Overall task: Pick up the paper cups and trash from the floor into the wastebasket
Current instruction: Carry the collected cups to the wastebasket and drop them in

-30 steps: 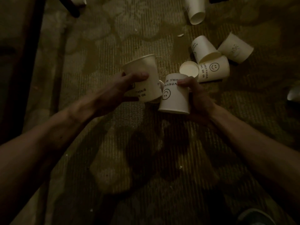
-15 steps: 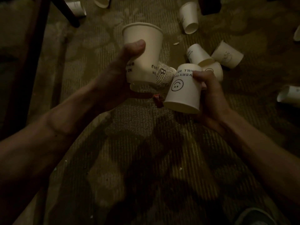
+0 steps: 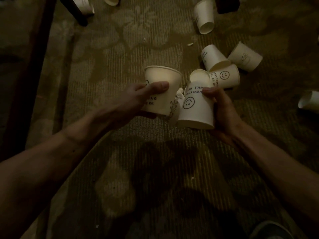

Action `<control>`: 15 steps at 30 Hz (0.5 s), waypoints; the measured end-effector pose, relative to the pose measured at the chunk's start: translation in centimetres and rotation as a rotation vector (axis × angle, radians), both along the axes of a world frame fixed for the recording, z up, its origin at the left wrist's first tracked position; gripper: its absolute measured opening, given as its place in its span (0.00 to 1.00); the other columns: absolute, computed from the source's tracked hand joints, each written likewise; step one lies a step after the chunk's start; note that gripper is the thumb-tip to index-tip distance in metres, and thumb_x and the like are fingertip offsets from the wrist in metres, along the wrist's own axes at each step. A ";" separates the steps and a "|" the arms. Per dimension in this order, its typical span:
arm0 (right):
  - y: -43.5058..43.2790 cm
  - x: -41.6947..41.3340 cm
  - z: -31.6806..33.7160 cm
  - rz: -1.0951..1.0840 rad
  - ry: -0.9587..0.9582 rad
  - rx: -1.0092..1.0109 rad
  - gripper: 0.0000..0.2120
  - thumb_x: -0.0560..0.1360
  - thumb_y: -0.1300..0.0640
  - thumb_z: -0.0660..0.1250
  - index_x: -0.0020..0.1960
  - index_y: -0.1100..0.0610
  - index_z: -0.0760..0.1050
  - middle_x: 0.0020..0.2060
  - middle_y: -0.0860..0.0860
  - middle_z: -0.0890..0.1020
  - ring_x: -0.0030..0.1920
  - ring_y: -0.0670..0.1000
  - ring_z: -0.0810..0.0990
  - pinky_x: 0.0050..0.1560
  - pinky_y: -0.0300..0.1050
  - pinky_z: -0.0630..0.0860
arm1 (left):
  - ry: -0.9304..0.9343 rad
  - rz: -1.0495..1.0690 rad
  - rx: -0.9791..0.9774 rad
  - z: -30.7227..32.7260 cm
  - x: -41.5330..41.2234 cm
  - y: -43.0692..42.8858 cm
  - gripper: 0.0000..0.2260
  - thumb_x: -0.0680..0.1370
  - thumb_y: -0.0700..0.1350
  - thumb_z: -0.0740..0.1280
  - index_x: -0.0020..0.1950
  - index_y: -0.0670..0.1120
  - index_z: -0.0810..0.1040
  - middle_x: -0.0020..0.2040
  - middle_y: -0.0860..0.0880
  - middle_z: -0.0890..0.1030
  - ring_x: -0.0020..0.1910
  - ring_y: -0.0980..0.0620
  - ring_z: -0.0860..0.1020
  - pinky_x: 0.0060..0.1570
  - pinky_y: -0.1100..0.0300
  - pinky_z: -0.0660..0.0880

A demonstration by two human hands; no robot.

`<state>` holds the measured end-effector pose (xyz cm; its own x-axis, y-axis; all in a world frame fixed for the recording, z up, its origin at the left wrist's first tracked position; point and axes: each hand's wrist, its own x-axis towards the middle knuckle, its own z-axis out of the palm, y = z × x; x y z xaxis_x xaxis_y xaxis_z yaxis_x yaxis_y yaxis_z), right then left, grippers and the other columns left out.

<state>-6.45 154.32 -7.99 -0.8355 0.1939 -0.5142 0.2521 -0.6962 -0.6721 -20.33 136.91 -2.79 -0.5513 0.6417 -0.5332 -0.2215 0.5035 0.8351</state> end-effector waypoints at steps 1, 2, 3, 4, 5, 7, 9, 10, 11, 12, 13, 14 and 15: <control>0.3 0.2 -0.5 -0.009 -0.011 0.013 0.20 0.68 0.47 0.69 0.58 0.51 0.73 0.40 0.51 0.87 0.42 0.52 0.86 0.36 0.49 0.82 | 0.012 0.006 -0.008 0.0 -0.2 0.0 0.22 0.67 0.64 0.73 0.53 0.51 0.79 0.47 0.51 0.86 0.47 0.50 0.85 0.49 0.49 0.81; 0.6 0.6 -0.8 -0.024 -0.018 0.026 0.19 0.69 0.47 0.66 0.58 0.52 0.73 0.39 0.50 0.87 0.40 0.51 0.86 0.36 0.49 0.82 | 0.037 0.005 -0.015 -0.1 -0.5 -0.1 0.22 0.68 0.64 0.73 0.53 0.51 0.79 0.47 0.51 0.86 0.48 0.50 0.85 0.49 0.49 0.82; 1.0 1.0 -1.2 -0.037 -0.023 0.029 0.17 0.71 0.48 0.64 0.57 0.53 0.73 0.37 0.51 0.86 0.39 0.51 0.86 0.35 0.49 0.82 | 0.067 -0.008 -0.023 -0.2 -0.9 -0.3 0.21 0.68 0.64 0.73 0.52 0.51 0.80 0.47 0.52 0.86 0.48 0.51 0.85 0.50 0.49 0.82; 1.3 1.4 -1.6 -0.045 -0.036 0.022 0.18 0.70 0.47 0.64 0.57 0.53 0.73 0.37 0.51 0.86 0.38 0.51 0.86 0.33 0.48 0.82 | 0.091 -0.029 -0.037 -0.3 -1.2 -0.5 0.20 0.66 0.63 0.72 0.51 0.51 0.80 0.46 0.54 0.86 0.47 0.52 0.85 0.49 0.50 0.83; 1.6 1.9 -1.8 -0.043 -0.060 0.018 0.20 0.68 0.46 0.64 0.57 0.53 0.73 0.38 0.52 0.86 0.37 0.52 0.85 0.31 0.47 0.81 | 0.102 -0.055 -0.059 -0.3 -1.3 -0.5 0.21 0.64 0.63 0.72 0.50 0.51 0.80 0.46 0.55 0.86 0.46 0.53 0.85 0.46 0.51 0.83; 1.8 2.5 -1.9 -0.025 -0.130 0.053 0.23 0.64 0.45 0.66 0.57 0.52 0.74 0.45 0.56 0.85 0.39 0.54 0.85 0.28 0.45 0.79 | 0.114 -0.141 -0.106 -0.7 -1.1 -0.4 0.24 0.62 0.66 0.74 0.50 0.51 0.81 0.46 0.55 0.86 0.45 0.54 0.85 0.42 0.57 0.82; 1.9 3.3 -1.9 -0.027 -0.184 0.090 0.23 0.64 0.45 0.67 0.57 0.52 0.75 0.51 0.59 0.83 0.44 0.56 0.85 0.30 0.47 0.79 | 0.117 -0.209 -0.145 -1.0 -0.6 0.0 0.26 0.63 0.68 0.75 0.52 0.51 0.82 0.48 0.54 0.86 0.46 0.54 0.85 0.44 0.55 0.81; 2.0 3.9 -1.6 -0.046 -0.206 0.093 0.21 0.66 0.47 0.68 0.57 0.52 0.75 0.52 0.59 0.83 0.46 0.57 0.85 0.34 0.50 0.81 | 0.098 -0.205 -0.157 -0.9 -0.4 0.2 0.27 0.62 0.67 0.74 0.53 0.52 0.82 0.49 0.53 0.86 0.47 0.53 0.85 0.47 0.52 0.81; 2.1 4.6 -1.0 -0.078 -0.225 0.083 0.19 0.68 0.48 0.68 0.57 0.53 0.75 0.52 0.59 0.83 0.49 0.58 0.85 0.39 0.53 0.82 | 0.063 -0.188 -0.165 -0.5 -0.1 0.4 0.27 0.62 0.67 0.74 0.54 0.52 0.81 0.50 0.53 0.86 0.48 0.52 0.84 0.51 0.49 0.81; 2.2 5.5 0.0 -0.116 -0.239 0.054 0.17 0.71 0.49 0.68 0.58 0.54 0.75 0.52 0.59 0.84 0.51 0.58 0.85 0.44 0.55 0.82 | 0.020 -0.167 -0.170 0.2 0.3 0.7 0.27 0.62 0.66 0.74 0.55 0.52 0.81 0.50 0.53 0.86 0.50 0.51 0.84 0.53 0.47 0.80; 2.3 6.6 1.4 -0.157 -0.251 0.013 0.19 0.72 0.49 0.68 0.60 0.56 0.75 0.52 0.59 0.84 0.52 0.59 0.85 0.47 0.55 0.82 | -0.018 -0.148 -0.170 1.3 0.9 1.1 0.28 0.63 0.66 0.74 0.56 0.52 0.80 0.51 0.52 0.86 0.50 0.51 0.84 0.54 0.47 0.80; 2.3 7.9 3.1 -0.196 -0.269 -0.025 0.22 0.71 0.49 0.68 0.61 0.57 0.74 0.52 0.59 0.85 0.52 0.59 0.84 0.48 0.56 0.82 | -0.043 -0.132 -0.163 2.7 1.9 1.5 0.27 0.63 0.66 0.74 0.56 0.52 0.80 0.51 0.51 0.85 0.51 0.51 0.84 0.54 0.47 0.80; 2.3 9.3 5.0 -0.231 -0.297 -0.047 0.25 0.69 0.47 0.69 0.63 0.57 0.73 0.52 0.60 0.85 0.53 0.59 0.84 0.50 0.57 0.81 | -0.057 -0.113 -0.150 4.3 3.0 2.1 0.27 0.64 0.65 0.74 0.56 0.51 0.80 0.51 0.50 0.85 0.51 0.50 0.84 0.54 0.46 0.80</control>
<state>2.81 156.64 -2.98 -0.5856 0.3300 -0.7404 0.2643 -0.7857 -0.5593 -17.30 138.99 1.55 -0.4460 0.6089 -0.6559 -0.2015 0.6458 0.7365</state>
